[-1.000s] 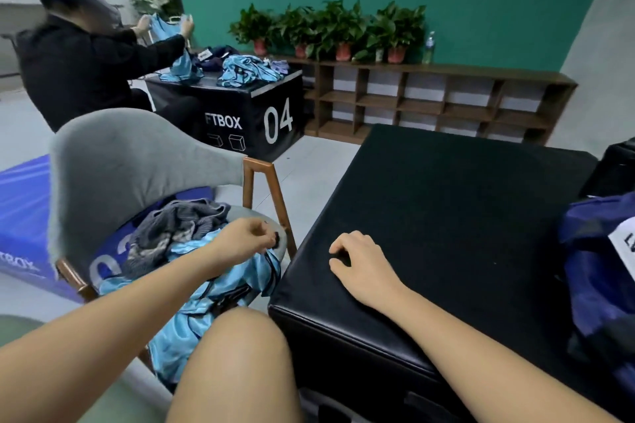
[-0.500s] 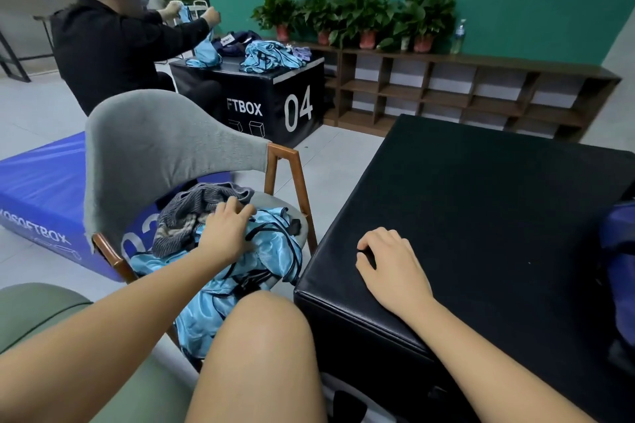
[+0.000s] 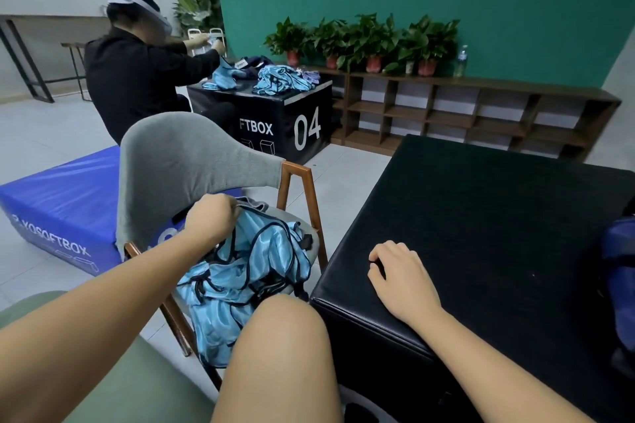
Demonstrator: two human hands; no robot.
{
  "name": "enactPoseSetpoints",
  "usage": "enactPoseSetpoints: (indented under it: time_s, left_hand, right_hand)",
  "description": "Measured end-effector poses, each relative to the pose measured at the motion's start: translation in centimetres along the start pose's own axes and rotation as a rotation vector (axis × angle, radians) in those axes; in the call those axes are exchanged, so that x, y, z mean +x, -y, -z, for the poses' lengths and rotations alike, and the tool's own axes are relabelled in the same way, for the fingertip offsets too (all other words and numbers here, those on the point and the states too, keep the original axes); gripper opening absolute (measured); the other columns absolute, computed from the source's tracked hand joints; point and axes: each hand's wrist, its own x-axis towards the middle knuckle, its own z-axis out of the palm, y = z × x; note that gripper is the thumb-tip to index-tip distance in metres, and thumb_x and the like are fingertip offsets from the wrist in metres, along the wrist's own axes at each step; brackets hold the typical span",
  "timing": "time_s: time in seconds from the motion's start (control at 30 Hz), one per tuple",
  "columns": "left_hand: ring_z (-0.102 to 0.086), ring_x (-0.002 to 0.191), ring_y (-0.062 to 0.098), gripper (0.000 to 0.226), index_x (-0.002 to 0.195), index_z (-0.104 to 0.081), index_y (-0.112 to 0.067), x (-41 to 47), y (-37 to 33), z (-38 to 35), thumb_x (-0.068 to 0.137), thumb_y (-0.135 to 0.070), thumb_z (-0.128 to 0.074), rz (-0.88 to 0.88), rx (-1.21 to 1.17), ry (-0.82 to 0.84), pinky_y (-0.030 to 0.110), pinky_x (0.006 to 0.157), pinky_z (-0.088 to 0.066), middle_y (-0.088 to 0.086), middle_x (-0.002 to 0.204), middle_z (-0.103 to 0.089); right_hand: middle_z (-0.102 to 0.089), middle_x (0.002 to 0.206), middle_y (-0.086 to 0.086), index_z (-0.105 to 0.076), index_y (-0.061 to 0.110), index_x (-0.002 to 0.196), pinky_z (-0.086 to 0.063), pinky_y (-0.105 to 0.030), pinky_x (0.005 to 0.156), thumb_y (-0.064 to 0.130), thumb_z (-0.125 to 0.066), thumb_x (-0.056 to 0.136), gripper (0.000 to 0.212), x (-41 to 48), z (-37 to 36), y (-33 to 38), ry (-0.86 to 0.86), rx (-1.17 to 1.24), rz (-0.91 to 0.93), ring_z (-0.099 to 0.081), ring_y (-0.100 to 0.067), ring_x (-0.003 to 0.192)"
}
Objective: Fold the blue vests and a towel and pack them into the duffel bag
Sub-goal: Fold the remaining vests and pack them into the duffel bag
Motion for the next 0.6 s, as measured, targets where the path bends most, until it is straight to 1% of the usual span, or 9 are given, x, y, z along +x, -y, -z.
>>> enactPoseSetpoints:
  time_s: [0.1, 0.2, 0.27, 0.33, 0.37, 0.4, 0.47, 0.53, 0.6]
  left_hand:
    - [-0.064, 0.072, 0.037, 0.031, 0.077, -0.065, -0.014, 0.9, 0.4, 2.3, 0.104, -0.029, -0.060, 0.024, -0.034, -0.054, 0.039, 0.062, -0.053, 0.012, 0.075, -0.067]
    - [-0.064, 0.074, 0.038, 0.033, 0.077, -0.064, -0.009, 1.5, -0.4, 5.0, 0.106, -0.025, -0.058, 0.028, -0.185, -0.058, 0.040, 0.062, -0.048, 0.014, 0.072, -0.066]
    - [-0.065, 0.075, 0.039, 0.037, 0.074, -0.061, -0.005, 1.7, -1.4, 6.7, 0.105, -0.024, -0.057, 0.061, -0.301, -0.063, 0.043, 0.066, -0.052, 0.017, 0.068, -0.066]
    - [-0.068, 0.073, 0.036, 0.038, 0.072, -0.062, -0.004, 1.7, -2.5, 8.3, 0.104, -0.025, -0.057, 0.090, -0.409, -0.070, 0.043, 0.070, -0.058, 0.016, 0.066, -0.069]
    - [-0.070, 0.071, 0.033, 0.038, 0.071, -0.061, -0.005, 1.7, -3.2, 9.1, 0.103, -0.025, -0.057, 0.089, -0.460, -0.081, 0.041, 0.070, -0.059, 0.014, 0.065, -0.070]
    - [-0.072, 0.070, 0.029, 0.039, 0.069, -0.059, -0.007, 1.6, -3.9, 9.8, 0.104, -0.025, -0.056, 0.082, -0.504, -0.092, 0.037, 0.066, -0.056, 0.012, 0.065, -0.071]
    - [-0.073, 0.069, 0.022, 0.036, 0.073, -0.063, -0.009, 1.5, -5.3, 11.2, 0.104, -0.023, -0.054, 0.061, -0.586, -0.101, 0.029, 0.060, -0.047, 0.007, 0.067, -0.072]
    - [-0.073, 0.069, 0.019, 0.032, 0.079, -0.067, -0.007, 1.4, -6.7, 12.5, 0.103, -0.023, -0.054, 0.063, -0.687, -0.097, 0.027, 0.057, -0.044, 0.004, 0.069, -0.072]
    - [-0.070, 0.064, 0.017, 0.031, 0.075, -0.065, -0.011, 1.4, -7.9, 13.8, 0.102, -0.021, -0.055, 0.057, -0.799, -0.086, 0.026, 0.053, -0.041, 0.001, 0.067, -0.069]
  right_hand:
    - [-0.054, 0.104, 0.017, -0.058, 0.029, 0.104, -0.044, -0.034, 0.094, 0.029, -0.051, 0.105, 0.007, -0.2, 0.2, 0.3, -0.008, 0.000, -0.016, -0.047, -0.010, 0.097]
    - [-0.055, 0.108, 0.017, -0.059, 0.029, 0.109, -0.044, -0.034, 0.098, 0.029, -0.051, 0.106, 0.009, -0.5, 0.4, 0.4, 0.007, 0.006, -0.034, -0.048, -0.011, 0.100]
    - [-0.055, 0.115, 0.016, -0.059, 0.030, 0.116, -0.042, -0.035, 0.102, 0.030, -0.050, 0.107, 0.012, -0.5, 0.5, 0.7, 0.050, 0.012, -0.048, -0.048, -0.012, 0.104]
    - [-0.053, 0.122, 0.014, -0.058, 0.031, 0.124, -0.041, -0.038, 0.106, 0.034, -0.051, 0.107, 0.018, -0.4, 0.8, 1.0, 0.117, 0.008, -0.061, -0.049, -0.013, 0.112]
    - [-0.053, 0.125, 0.013, -0.057, 0.032, 0.127, -0.040, -0.039, 0.107, 0.036, -0.052, 0.106, 0.022, -0.1, 1.2, 1.3, 0.156, 0.007, -0.074, -0.050, -0.014, 0.116]
    - [-0.054, 0.127, 0.012, -0.056, 0.031, 0.130, -0.041, -0.039, 0.108, 0.038, -0.053, 0.106, 0.026, 0.2, 1.6, 1.6, 0.197, 0.021, -0.098, -0.051, -0.015, 0.119]
    - [-0.058, 0.128, 0.010, -0.055, 0.031, 0.132, -0.043, -0.040, 0.108, 0.040, -0.057, 0.104, 0.030, 0.9, 2.5, 2.5, 0.243, 0.116, -0.157, -0.055, -0.016, 0.123]
    - [-0.060, 0.123, 0.011, -0.056, 0.031, 0.132, -0.048, -0.039, 0.105, 0.041, -0.060, 0.102, 0.032, 1.5, 3.3, 3.6, 0.257, 0.230, -0.205, -0.058, -0.014, 0.120]
    - [-0.065, 0.113, 0.014, -0.056, 0.030, 0.130, -0.053, -0.037, 0.098, 0.041, -0.063, 0.100, 0.033, 2.1, 4.2, 5.0, 0.259, 0.326, -0.232, -0.063, -0.011, 0.107]
